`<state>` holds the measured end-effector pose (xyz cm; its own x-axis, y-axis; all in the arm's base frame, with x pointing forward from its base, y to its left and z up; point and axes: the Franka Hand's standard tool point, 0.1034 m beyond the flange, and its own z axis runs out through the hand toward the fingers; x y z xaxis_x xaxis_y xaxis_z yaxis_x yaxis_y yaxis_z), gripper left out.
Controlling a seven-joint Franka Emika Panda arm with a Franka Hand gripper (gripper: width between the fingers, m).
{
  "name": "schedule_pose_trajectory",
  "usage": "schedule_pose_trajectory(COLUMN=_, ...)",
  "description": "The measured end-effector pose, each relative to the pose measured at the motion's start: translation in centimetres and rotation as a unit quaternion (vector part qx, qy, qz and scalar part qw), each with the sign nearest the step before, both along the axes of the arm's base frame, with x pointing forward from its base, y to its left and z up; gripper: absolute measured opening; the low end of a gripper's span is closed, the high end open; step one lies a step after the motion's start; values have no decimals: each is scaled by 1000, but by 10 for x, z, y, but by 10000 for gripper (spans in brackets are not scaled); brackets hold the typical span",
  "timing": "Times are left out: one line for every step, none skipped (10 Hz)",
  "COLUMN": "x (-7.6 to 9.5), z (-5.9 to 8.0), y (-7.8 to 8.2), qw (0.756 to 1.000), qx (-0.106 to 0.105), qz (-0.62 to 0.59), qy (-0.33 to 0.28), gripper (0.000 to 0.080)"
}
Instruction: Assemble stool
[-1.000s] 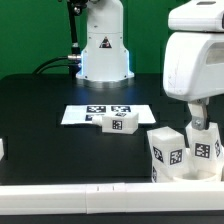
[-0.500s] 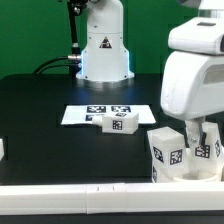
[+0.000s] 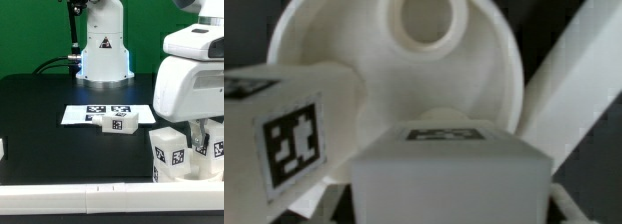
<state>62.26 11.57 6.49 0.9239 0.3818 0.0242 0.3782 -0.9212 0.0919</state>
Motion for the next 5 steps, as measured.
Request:
schedule_pose_trajectory(x=0, z=0, y=-2, qw=999, qx=3, qz=-38, qy=-3, gripper=335)
schedule_pose_trajectory(x=2, z=1, y=-7, qw=994, qx=6, qz=-113, qy=-10, gripper=335)
schedule_pose_trajectory(x=3, z=0, y=-10, qw=983, qx=10, qz=-185, qy=-16, gripper=335)
schedule_pose_trajectory(x=3, z=0, y=-8, qw=961, qx=19, qz=-276, qy=-22, gripper=335)
schedule_pose_trajectory(x=4, z=-1, y=-5, qw=919, qx=37, qz=-391, qy=-25, gripper=335)
